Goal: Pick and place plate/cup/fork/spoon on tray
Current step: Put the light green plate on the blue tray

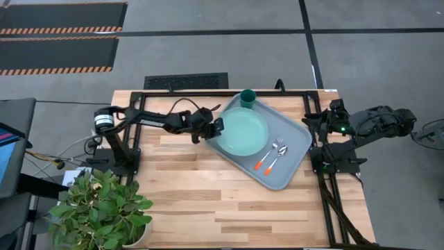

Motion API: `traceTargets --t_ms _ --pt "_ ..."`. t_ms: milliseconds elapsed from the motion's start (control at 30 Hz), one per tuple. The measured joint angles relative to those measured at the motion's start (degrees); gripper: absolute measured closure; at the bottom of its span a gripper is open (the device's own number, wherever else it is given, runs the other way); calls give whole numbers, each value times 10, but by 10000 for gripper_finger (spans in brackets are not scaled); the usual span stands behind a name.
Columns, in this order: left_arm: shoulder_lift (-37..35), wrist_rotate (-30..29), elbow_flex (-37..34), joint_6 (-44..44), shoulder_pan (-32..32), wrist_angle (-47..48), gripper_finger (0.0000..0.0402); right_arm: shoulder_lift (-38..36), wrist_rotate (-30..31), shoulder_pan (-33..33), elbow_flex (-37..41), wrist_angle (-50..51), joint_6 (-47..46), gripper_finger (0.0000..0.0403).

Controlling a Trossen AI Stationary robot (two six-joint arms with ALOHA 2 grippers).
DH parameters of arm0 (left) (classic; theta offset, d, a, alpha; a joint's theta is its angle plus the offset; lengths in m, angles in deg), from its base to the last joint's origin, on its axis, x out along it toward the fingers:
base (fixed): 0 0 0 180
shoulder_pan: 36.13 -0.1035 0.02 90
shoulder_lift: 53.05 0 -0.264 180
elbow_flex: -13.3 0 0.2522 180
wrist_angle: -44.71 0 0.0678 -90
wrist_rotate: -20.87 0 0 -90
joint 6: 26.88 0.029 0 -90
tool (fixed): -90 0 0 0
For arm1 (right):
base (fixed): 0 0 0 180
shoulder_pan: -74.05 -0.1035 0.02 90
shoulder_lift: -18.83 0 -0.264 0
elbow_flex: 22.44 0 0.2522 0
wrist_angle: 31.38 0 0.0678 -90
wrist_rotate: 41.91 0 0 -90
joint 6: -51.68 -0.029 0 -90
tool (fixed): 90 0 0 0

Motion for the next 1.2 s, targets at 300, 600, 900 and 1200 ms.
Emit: traceTargets --t_ms 300,600,900,1200 --pt "14 -47 1 -10 0 4 401 0 0 0 0 8 0 214" --pt "22 -57 1 -29 24 37 401 0 0 0 0 11 0 214" --pt "22 -69 1 -27 26 41 401 0 0 0 0 12 0 214" --pt "30 -73 1 -38 26 29 401 0 0 0 0 13 0 214"
